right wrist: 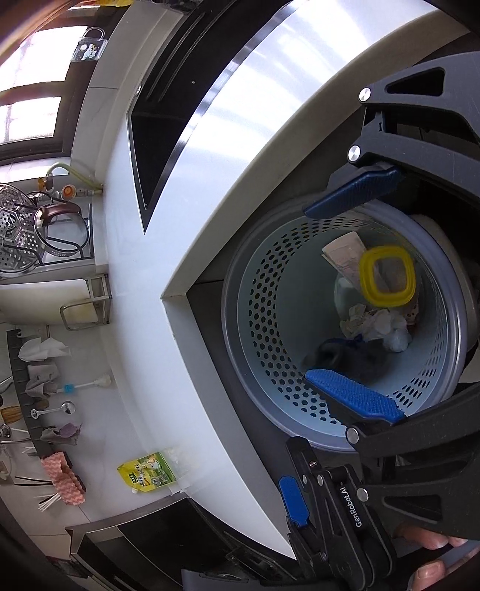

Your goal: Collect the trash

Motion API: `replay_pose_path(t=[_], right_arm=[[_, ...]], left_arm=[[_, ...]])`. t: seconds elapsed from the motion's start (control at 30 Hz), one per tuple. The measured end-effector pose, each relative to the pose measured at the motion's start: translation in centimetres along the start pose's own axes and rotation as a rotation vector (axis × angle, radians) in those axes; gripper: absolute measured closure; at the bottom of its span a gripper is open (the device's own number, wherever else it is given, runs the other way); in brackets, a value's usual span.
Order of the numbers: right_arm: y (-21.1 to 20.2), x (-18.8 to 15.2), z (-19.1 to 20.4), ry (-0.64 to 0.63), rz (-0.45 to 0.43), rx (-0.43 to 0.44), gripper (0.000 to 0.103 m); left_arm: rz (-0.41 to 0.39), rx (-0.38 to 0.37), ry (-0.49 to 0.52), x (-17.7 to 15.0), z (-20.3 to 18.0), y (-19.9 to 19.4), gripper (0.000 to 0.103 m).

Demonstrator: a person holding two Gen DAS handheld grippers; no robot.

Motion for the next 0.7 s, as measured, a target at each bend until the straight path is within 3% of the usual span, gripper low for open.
replay_pose_path(t=[0.7], right_arm=[[-0.13,0.16,-0.45,0.012,-0.007,-0.014,0.023]], left_arm=[[-0.001,0.027,-0.015,0.21,0.44,0.0,0.029]])
Point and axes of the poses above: each gripper's, at about its wrist camera, not at the fingertips, and y roughly the way its jaws point, z to its left, x to its top, the point moved 8 cm from there along y, roughly the way its jaws point, and after that the axes turned 1 degree about z, right-handed, at the moved point
